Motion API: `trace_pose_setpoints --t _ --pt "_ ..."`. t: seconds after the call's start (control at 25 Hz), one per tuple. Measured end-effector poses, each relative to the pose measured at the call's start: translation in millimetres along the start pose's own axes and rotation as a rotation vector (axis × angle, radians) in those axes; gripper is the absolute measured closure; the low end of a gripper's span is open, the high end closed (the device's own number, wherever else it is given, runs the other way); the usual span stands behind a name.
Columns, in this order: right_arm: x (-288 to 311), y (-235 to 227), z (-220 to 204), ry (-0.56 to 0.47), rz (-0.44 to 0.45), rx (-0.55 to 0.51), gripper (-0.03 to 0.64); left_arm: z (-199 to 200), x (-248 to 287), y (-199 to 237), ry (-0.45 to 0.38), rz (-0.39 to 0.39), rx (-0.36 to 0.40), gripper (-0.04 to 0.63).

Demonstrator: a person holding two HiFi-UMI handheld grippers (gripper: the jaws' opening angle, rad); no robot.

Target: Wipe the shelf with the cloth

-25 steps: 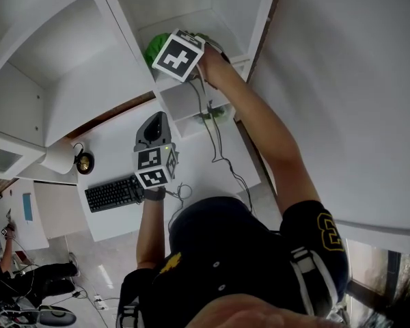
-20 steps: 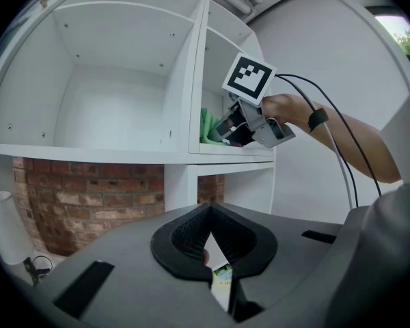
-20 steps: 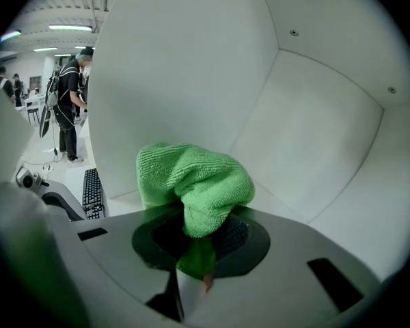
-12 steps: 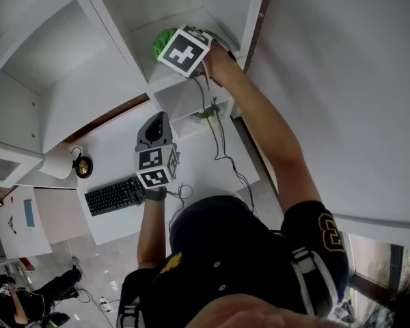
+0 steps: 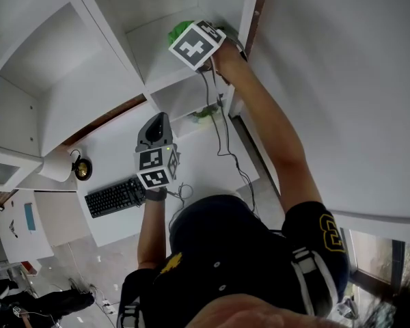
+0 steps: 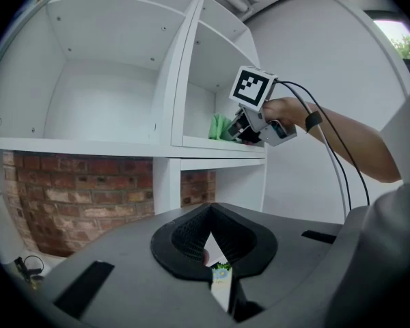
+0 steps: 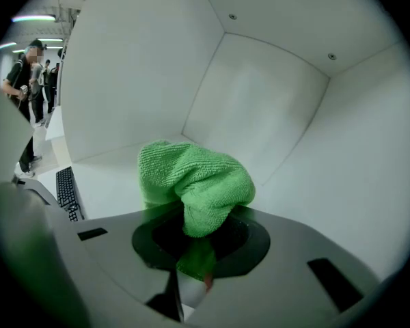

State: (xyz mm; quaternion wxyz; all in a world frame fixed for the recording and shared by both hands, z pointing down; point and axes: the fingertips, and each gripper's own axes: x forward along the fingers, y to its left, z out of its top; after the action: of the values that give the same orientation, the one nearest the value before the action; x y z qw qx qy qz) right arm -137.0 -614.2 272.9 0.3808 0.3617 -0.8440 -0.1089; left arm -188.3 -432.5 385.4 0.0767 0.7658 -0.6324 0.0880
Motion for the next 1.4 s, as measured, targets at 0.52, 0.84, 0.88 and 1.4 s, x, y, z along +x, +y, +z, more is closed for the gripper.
trace_pose_setpoints --t 0.52,0.84,0.88,1.4 --pt "-3.7 -25.0 -21.2 0.068 -0.132 0.06 0.557 -3.9 -3.7 0.2 0.003 0.002 -0.009 0.577" --pt "-19.7 -16.5 -3.4 0.032 -0.201 -0.114 0.552 8.2 -12.6 -2.6 -0.031 0.019 0.075 0.577" --pt "-25.5 -7.7 2.2 -0.018 -0.176 -0.1 0.552 7.4 -13.3 -0.8 -0.03 0.022 0.065 0.577" --pt "-58.9 112.8 49.4 -0.345 0.148 0.129 0.552 1.3 -28.5 6.6 -0.027 0.046 0.012 0.577"
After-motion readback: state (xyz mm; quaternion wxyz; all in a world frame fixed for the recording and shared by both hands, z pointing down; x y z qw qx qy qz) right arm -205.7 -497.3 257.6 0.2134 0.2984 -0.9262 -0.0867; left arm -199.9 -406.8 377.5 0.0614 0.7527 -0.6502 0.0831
